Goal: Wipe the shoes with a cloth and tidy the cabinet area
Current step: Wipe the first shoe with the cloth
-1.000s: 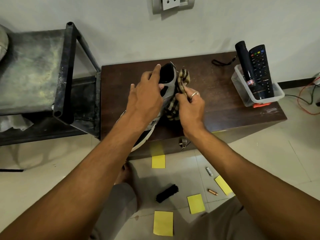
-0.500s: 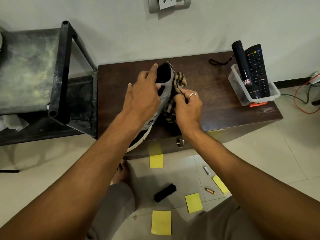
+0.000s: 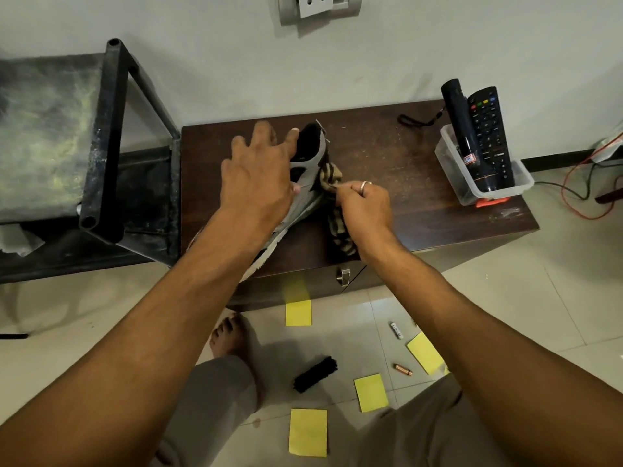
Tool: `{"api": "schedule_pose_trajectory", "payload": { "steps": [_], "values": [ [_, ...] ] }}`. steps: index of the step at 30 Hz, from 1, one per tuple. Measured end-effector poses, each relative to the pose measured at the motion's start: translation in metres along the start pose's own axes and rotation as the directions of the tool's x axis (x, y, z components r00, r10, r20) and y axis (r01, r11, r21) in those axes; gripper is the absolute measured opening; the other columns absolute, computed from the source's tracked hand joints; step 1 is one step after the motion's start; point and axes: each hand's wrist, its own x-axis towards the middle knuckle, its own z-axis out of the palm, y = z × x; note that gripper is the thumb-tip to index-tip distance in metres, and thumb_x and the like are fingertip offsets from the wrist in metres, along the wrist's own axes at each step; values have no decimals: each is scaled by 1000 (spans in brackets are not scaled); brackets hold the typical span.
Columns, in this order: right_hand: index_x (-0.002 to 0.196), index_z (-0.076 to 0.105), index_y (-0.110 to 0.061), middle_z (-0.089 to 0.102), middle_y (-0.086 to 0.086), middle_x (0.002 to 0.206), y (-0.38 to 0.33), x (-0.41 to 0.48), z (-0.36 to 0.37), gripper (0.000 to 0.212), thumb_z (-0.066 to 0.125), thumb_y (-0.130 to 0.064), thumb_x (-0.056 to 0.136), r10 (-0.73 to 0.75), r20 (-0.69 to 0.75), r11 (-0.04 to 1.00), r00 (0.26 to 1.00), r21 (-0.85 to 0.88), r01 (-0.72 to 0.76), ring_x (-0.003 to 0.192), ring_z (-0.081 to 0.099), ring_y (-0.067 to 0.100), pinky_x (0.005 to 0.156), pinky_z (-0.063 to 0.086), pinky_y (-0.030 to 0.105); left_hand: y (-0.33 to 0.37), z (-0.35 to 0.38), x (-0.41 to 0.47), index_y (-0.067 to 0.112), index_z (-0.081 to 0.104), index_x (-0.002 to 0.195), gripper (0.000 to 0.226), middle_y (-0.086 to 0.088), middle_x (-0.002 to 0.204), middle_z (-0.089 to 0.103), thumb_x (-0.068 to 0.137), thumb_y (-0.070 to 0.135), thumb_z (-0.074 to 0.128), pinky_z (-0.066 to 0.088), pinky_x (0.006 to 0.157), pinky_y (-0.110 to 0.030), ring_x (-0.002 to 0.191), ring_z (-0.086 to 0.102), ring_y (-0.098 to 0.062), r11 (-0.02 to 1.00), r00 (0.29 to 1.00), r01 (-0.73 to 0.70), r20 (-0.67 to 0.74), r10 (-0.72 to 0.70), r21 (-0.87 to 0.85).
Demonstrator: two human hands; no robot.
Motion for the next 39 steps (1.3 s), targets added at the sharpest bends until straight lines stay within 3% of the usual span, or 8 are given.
{"api": "schedule_pose_trajectory", "payload": {
  "steps": [7, 11, 14, 18, 26, 30, 35, 39],
  "values": [
    [91, 77, -14, 71, -8, 85, -11, 16, -22, 23, 55, -7, 94, 99, -241, 978, 965, 200, -50, 72, 61, -1, 63, 51, 20, -11, 0, 6, 44, 51, 142, 70, 4, 139, 47, 86, 7, 70, 28, 101, -50, 129, 37, -32, 972, 968, -234, -92, 233, 0],
    [115, 73, -18, 73, -4, 107, -7, 10, -23, 26, 56, -9, 97, 85, -152, 963, 985, 268, -42, 96, 68, 5, 76, 56, 17, -9, 4, 5, 45, 54, 136, 77, 7, 142, 44, 77, -3, 65, 22, 113, -54, 136, 30, -29, 969, 980, -197, -58, 190, -147],
    [118, 74, -15, 74, 3, 114, -3, -1, -13, 30, 59, -10, 93, -43, -40, 972, 998, 229, 51, 106, 70, 14, 91, 60, 33, -7, 5, 6, 43, 44, 139, 74, 8, 154, 26, 75, 17, 70, 13, 119, -65, 148, 10, -28, 950, 980, -128, 110, 165, -284],
    [104, 80, -22, 79, -4, 95, -2, -5, -17, 28, 55, -14, 93, 14, 33, 997, 999, 71, -17, 96, 73, 14, 89, 60, 47, -5, 7, 2, 47, 36, 145, 80, 12, 161, 10, 77, 55, 78, 11, 119, -67, 153, -5, -31, 951, 976, -97, 158, 148, -295],
    [118, 75, -16, 76, -6, 104, 4, -27, -12, 33, 53, -17, 93, -24, 0, 998, 1000, 57, 24, 97, 69, 8, 85, 58, 27, -3, 14, 3, 49, 33, 147, 90, 1, 155, 17, 74, 42, 87, 25, 115, -65, 142, 15, -40, 970, 982, -131, 104, 154, -207],
    [106, 76, -13, 60, -15, 83, 6, -45, -9, 25, 56, -20, 93, 45, 6, 999, 999, -6, -45, 74, 51, -2, 69, 42, 15, -5, 12, 3, 50, 30, 148, 99, 0, 155, 17, 70, 35, 90, 30, 112, -65, 139, 19, -42, 979, 981, -136, 117, 154, -153],
    [48, 57, -27, 46, -16, 49, -1, -65, -7, 44, 58, -14, 90, 81, 49, 997, 996, -14, -80, 49, 41, 1, 50, 36, 21, -6, 9, 4, 49, 25, 152, 107, -4, 156, 16, 70, 27, 91, 32, 111, -66, 137, 22, -45, 985, 976, -153, 144, 162, -76],
    [117, 73, -18, 63, 0, 115, -9, -59, 6, 26, 55, -15, 98, 46, -234, 986, 971, 165, -7, 100, 62, 7, 87, 55, 24, -6, 7, 2, 49, 22, 153, 110, -6, 156, 16, 70, 27, 91, 35, 109, -66, 136, 24, -46, 988, 977, -151, 150, 154, -35]
  ]
}}
